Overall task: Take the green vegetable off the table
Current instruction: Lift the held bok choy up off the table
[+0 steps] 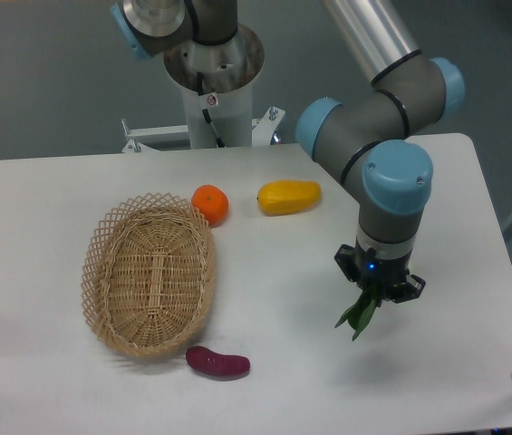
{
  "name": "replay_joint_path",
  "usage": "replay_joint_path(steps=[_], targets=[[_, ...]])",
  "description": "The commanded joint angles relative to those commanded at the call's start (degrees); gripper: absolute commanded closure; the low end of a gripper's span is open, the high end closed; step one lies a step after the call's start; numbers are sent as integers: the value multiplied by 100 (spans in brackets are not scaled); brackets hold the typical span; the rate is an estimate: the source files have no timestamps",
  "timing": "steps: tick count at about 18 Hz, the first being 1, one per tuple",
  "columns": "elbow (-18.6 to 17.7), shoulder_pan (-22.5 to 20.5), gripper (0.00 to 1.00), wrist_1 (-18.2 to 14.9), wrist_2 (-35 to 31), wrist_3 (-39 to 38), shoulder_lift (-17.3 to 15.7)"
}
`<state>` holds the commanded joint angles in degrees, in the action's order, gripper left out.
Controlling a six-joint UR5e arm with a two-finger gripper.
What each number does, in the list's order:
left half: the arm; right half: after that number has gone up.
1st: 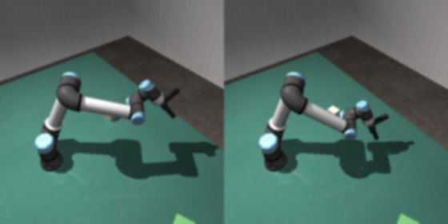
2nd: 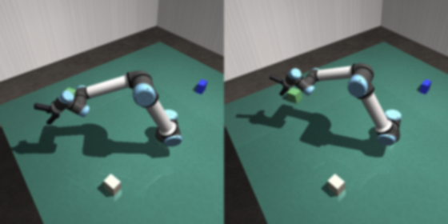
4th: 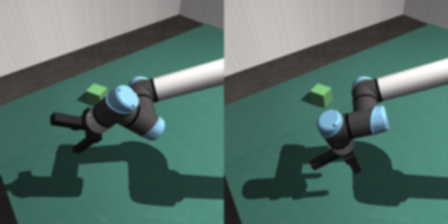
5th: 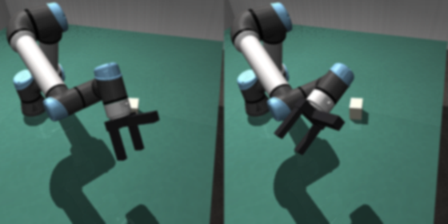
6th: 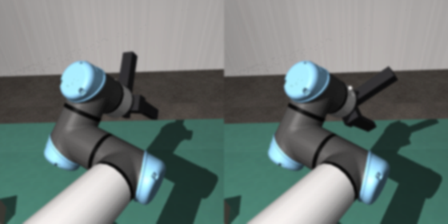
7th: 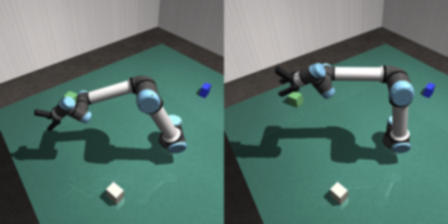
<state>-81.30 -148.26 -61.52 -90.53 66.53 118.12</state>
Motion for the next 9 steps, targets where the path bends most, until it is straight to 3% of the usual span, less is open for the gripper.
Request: replay_joint_path(steps=[9], targets=[[229, -71, 77, -282, 9, 536, 114]])
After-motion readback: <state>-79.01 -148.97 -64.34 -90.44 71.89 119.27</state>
